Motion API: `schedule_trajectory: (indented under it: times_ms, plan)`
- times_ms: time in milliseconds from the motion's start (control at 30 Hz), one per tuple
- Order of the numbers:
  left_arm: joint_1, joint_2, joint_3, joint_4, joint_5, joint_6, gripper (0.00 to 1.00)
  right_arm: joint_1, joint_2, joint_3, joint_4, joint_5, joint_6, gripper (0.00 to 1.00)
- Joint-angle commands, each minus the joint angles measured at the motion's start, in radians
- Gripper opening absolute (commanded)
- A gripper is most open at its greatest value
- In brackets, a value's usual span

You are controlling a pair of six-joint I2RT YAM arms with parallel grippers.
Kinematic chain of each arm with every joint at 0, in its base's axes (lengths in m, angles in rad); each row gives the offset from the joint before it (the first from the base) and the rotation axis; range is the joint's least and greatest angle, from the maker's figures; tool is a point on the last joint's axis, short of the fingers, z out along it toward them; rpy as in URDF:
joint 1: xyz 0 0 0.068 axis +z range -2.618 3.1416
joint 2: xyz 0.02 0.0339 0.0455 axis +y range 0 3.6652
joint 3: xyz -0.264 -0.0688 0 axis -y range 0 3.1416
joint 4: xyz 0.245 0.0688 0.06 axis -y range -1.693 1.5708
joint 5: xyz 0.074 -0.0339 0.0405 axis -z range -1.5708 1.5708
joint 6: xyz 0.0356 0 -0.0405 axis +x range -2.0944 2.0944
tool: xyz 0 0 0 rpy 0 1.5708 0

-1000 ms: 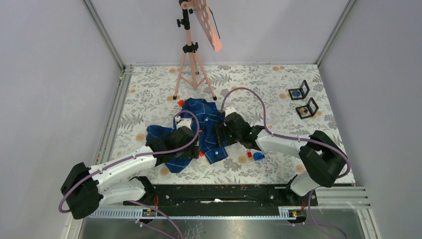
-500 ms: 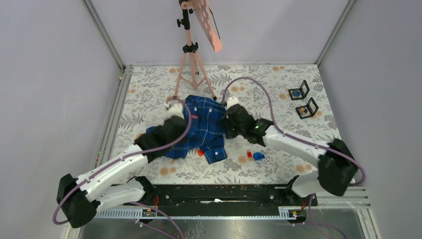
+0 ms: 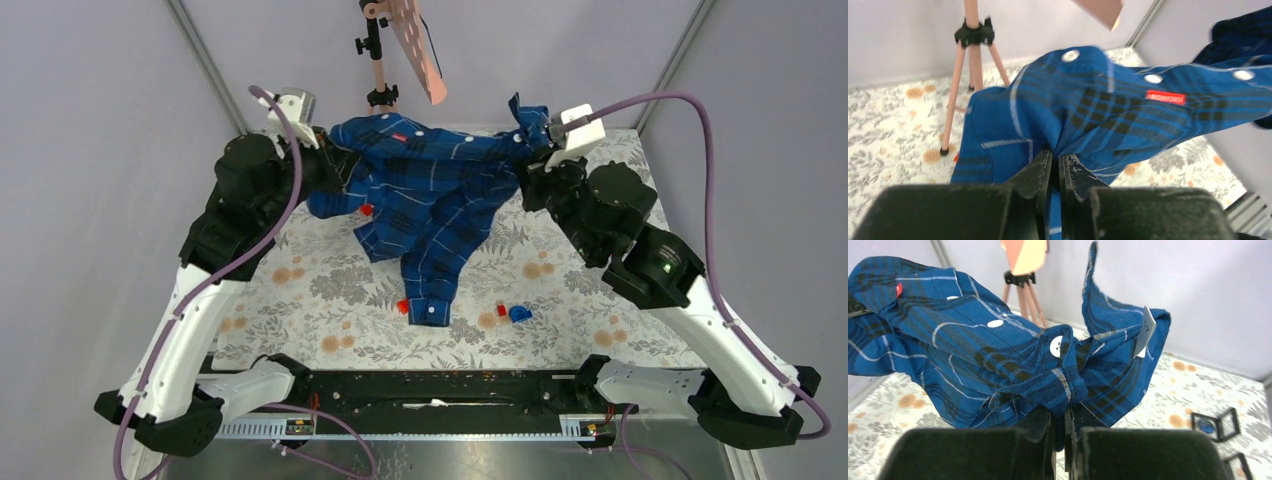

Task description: Pin the brooch onto the clothing

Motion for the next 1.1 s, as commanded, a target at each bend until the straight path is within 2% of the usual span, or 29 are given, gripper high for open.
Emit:
schedule_trajectory:
  times_ms: [0, 67, 133, 233, 367, 567, 733, 833, 967, 1067]
  plan:
    - [0.044, 0.023, -0.001, -0.099, -0.076, 0.095, 0.14, -0.017, -0.087, -0.015, -0.08, 0.211, -0.09, 0.0]
    - [0.044, 0.002, -0.066, -0.06, -0.003, 0.094, 0.24, -0.018, -0.123, -0.05, -0.074, 0.221, -0.084, 0.0]
    - [0.044, -0.02, -0.14, -0.006, 0.08, 0.074, 0.42, -0.017, -0.154, -0.09, -0.069, 0.25, -0.073, 0.0]
    - [0.045, -0.035, -0.256, 0.044, 0.163, -0.005, 0.56, -0.017, -0.196, -0.167, -0.081, 0.312, -0.011, 0.0]
    - [0.048, -0.067, -0.454, 0.109, 0.2, -0.125, 0.65, -0.017, -0.273, -0.3, -0.077, 0.339, 0.105, 0.0]
    - [0.047, -0.107, -0.802, 0.347, 0.289, -0.202, 0.71, -0.017, -0.296, -0.323, -0.114, 0.352, 0.154, 0.0]
    - [0.029, -0.09, -1.003, 0.681, 0.437, -0.425, 0.7, -0.017, -0.302, -0.315, -0.1, 0.367, 0.154, 0.0]
    - [-0.015, -0.046, -1.033, 0.795, 0.435, -0.519, 0.67, -0.017, -0.305, -0.321, -0.087, 0.371, 0.154, 0.0]
    - [-0.085, 0.058, -1.0, 0.848, 0.414, -0.562, 0.64, -0.017, -0.305, -0.326, -0.087, 0.369, 0.165, 0.0]
    - [-0.127, 0.156, -0.979, 0.931, 0.416, -0.613, 0.52, -0.017, -0.31, -0.329, -0.086, 0.355, 0.173, 0.0]
